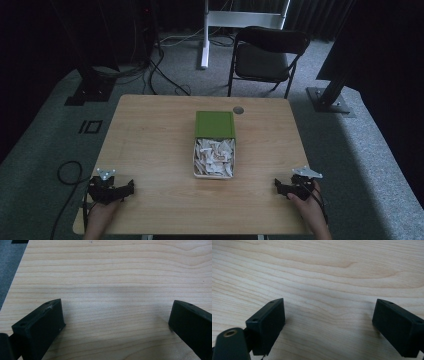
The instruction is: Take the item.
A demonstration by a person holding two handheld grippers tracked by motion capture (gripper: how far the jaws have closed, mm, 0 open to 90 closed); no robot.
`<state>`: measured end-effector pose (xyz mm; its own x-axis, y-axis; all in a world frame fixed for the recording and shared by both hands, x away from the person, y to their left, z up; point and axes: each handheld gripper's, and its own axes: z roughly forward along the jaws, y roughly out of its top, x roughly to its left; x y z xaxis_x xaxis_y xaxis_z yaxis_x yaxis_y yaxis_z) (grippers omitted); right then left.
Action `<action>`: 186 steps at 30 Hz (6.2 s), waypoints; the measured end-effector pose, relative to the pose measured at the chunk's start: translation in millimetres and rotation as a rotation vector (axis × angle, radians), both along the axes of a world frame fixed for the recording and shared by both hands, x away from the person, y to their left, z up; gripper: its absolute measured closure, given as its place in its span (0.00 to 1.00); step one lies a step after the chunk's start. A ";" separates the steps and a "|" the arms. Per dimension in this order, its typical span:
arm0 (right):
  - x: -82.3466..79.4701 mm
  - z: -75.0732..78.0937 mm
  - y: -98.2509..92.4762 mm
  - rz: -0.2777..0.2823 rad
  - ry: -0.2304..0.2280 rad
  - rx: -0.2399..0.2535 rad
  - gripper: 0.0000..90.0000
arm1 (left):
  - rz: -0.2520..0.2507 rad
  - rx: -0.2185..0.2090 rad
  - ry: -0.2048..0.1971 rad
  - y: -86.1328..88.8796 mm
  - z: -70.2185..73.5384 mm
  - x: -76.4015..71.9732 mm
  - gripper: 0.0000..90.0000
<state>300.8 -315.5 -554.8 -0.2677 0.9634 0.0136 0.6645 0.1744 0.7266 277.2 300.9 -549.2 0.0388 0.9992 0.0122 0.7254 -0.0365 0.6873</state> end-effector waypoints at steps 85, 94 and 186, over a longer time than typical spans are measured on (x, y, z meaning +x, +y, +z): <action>39.7 133.6 152.5 0.269 -0.210 0.160 0.15 | 0.002 -0.003 -0.002 -0.1 -0.1 0.1 0.01; 40.3 127.8 188.3 0.328 -0.202 0.174 0.15 | 0.002 -0.003 -0.002 0.0 -0.2 0.1 0.01; 84.7 98.1 127.9 0.079 -0.200 0.103 0.88 | -0.006 -0.002 -0.002 0.7 -0.1 0.4 0.01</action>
